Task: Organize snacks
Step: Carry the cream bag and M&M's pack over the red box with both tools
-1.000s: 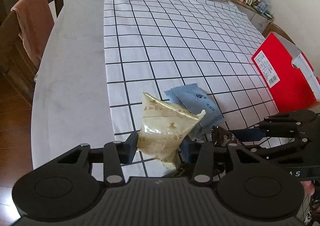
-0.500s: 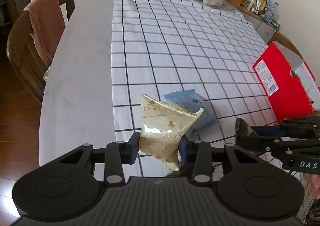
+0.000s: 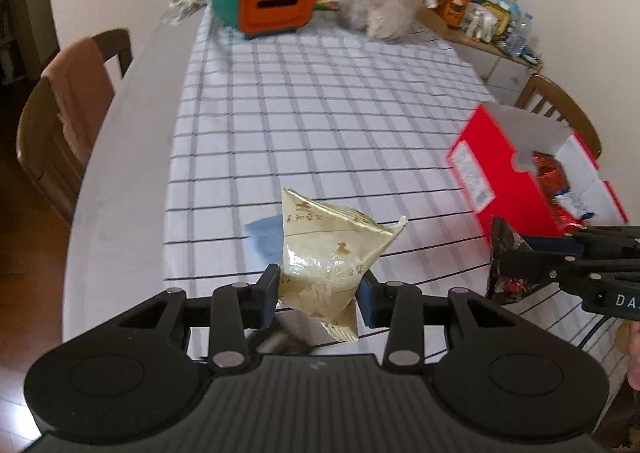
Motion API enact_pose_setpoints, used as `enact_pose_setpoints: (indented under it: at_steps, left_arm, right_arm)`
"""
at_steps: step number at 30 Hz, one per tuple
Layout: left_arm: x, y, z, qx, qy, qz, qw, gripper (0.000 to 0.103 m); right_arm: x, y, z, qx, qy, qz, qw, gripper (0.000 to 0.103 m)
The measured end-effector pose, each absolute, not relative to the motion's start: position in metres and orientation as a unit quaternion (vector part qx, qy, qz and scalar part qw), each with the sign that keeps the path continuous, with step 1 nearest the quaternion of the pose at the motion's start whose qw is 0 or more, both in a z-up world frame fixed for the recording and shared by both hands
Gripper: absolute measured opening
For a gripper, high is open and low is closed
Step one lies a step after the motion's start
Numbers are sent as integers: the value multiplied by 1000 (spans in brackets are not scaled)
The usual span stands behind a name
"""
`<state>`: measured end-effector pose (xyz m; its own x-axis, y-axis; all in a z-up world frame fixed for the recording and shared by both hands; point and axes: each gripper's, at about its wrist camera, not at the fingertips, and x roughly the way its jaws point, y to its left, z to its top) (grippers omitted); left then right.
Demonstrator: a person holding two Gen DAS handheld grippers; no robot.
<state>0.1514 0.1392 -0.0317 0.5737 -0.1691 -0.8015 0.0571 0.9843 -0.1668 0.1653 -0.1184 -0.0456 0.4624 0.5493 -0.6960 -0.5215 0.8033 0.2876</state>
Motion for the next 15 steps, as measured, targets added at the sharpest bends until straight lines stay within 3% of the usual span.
enact_pose_setpoints:
  at_steps: [15]
  left_arm:
    - [159,-9,13,-26,436,-95,894,39]
  right_arm:
    - [167,-244,-7,20,367,268,891,24]
